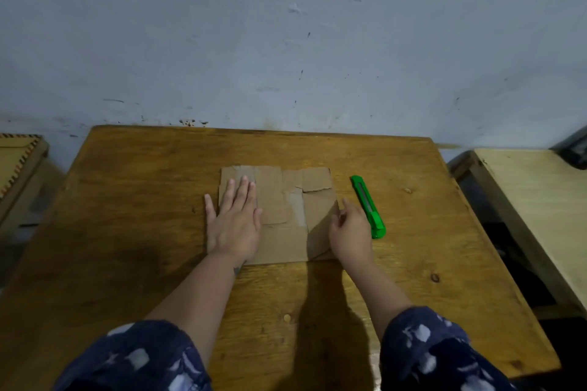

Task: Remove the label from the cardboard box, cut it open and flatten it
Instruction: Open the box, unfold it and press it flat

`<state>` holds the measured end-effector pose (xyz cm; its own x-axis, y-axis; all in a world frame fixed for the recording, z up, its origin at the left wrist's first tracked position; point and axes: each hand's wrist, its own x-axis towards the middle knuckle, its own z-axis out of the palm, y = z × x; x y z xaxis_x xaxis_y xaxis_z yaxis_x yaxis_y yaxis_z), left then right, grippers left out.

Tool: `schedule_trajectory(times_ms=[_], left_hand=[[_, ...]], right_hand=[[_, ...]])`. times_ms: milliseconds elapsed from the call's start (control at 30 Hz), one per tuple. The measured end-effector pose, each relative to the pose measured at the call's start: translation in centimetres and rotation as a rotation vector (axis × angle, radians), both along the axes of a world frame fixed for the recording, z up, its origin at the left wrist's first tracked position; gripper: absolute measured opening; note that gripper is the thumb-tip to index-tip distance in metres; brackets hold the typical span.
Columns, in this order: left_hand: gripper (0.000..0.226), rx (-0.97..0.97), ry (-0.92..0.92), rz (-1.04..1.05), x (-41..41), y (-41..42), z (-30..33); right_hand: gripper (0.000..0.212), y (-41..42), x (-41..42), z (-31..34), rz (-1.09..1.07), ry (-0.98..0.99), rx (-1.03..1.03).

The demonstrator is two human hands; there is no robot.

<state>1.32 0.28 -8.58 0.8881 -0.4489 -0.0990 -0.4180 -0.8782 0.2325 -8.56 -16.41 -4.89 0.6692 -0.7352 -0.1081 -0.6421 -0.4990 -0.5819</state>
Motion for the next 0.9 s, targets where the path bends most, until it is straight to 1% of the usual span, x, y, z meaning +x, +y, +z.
schedule_trajectory(times_ms=[67,167,233,300,433,533,633,800,900], left_hand=[[0.055,-0.005,-0.004,-0.002,0.0,0.0,0.0],[0.055,-0.024,-0.011,-0.007,0.0,0.1,0.0],[0.055,-0.029,-0.018,-0.012,0.1,0.2,-0.1],[0.055,-0.039,-0.022,-0.015,0.1,0.3,0.0],[0.055,-0.048,-0.019,-0.019,0.2,0.3,0.1],[0.055,-0.057,-0.022,-0.02,0.1,0.3,0.2],[0.055,-0.089,-0.011,-0.03,0.2,0.4,0.2],[0.054,-0.101,-0.005,-0.031,0.2,0.4,0.2],[0.06,-0.126,0.004,-0.036,0.2,0.4,0.2]], right_hand=[[0.044,-0.3,0.7,0.7,-0.1,-0.03,0.21],[0.034,-0.7,1.2,1.8,-0.252,-0.136,0.495],[0.029,-0.4,1.2,2.2,-0.252,-0.212,0.601],[0.028,0.1,1.3,2.5,-0.188,-0.26,0.637],[0.036,1.6,1.4,2.7,0.012,-0.273,0.603],[0.04,2.3,1.4,2.2,0.13,-0.265,0.512],[0.04,2.7,1.4,1.5,0.213,-0.233,0.343],[0.041,3.1,1.8,-0.6,0.356,-0.107,0.013],[0.049,3.8,2.0,-1.5,0.465,-0.059,-0.073]])
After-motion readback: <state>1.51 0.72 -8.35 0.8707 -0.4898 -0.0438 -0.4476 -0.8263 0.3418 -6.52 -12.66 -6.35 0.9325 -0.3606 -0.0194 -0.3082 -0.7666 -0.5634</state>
